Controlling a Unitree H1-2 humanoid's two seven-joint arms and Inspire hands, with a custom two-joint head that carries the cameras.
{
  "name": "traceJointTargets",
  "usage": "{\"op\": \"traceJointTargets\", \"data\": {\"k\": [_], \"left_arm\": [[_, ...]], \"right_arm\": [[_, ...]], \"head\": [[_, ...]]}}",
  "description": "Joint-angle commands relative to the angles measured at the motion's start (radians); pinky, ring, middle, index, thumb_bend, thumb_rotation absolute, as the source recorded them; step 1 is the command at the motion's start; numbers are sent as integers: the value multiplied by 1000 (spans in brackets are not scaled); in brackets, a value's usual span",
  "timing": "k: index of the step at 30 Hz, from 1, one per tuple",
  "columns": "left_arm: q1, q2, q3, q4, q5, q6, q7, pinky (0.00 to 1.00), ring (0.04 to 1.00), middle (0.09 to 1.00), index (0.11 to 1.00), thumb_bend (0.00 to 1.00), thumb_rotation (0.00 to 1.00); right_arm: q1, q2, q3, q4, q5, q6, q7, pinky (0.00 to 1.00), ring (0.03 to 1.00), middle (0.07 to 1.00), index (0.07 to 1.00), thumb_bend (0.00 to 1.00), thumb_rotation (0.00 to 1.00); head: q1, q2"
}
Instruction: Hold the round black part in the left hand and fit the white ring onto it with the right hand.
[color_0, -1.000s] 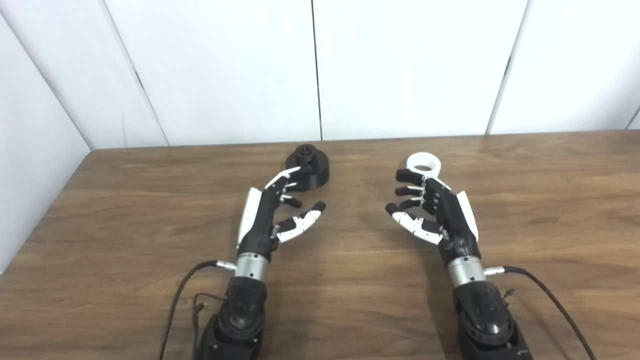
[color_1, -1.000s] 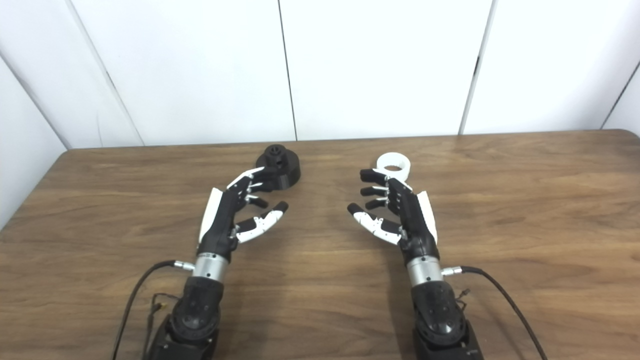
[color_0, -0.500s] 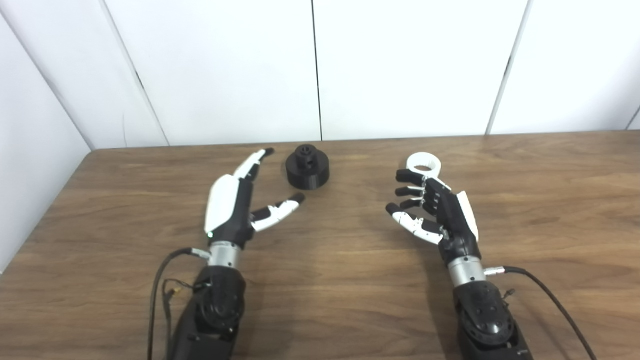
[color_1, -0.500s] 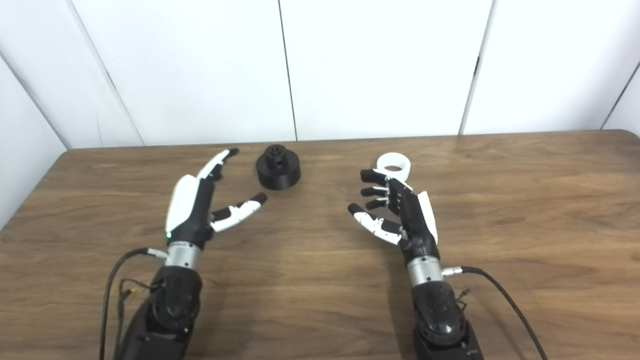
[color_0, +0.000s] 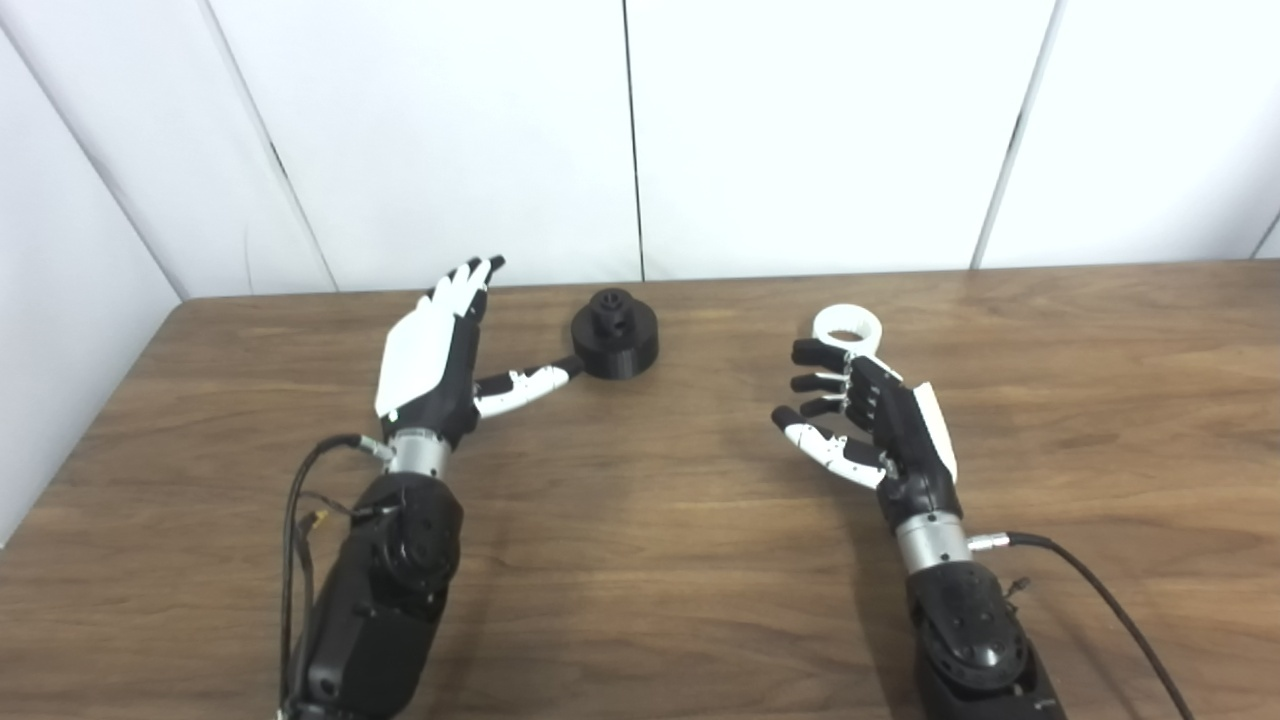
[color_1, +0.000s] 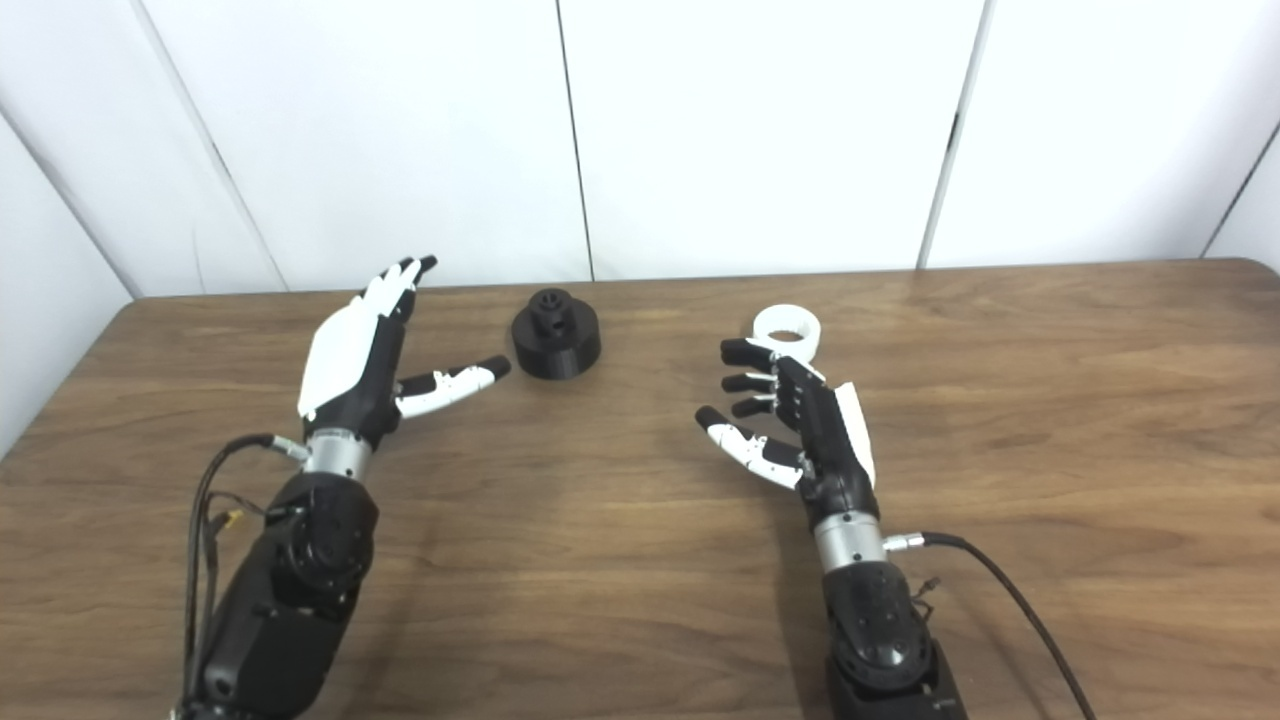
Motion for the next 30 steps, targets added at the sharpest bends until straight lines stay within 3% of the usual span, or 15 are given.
{"op": "traceJointTargets", "data": {"k": [1, 6, 16, 30], "left_arm": [[-77, 24, -18, 23, 35, -10, 25, 1000, 1000, 1000, 938, 950, 605], [-121, 31, -41, 90, 26, -6, 17, 1000, 1000, 1000, 934, 998, 620], [-175, 31, -87, 172, 15, 26, -41, 1000, 1000, 1000, 948, 1000, 682], [-228, -6, -128, 350, -3, -1, 25, 1000, 1000, 1000, 912, 1000, 679]], "right_arm": [[-11, -1, 1, 0, -10, -31, -4, 551, 665, 737, 710, 556, 65], [-12, -1, 1, -1, -13, -27, -6, 539, 659, 738, 713, 558, 90], [-12, -3, 0, -10, -14, -12, -3, 540, 657, 738, 712, 559, 96], [-13, -8, 3, -5, -9, -22, 3, 550, 666, 743, 716, 548, 72]], "head": [[-3, 0], [-5, -3], [-9, -4], [-13, -8]]}}
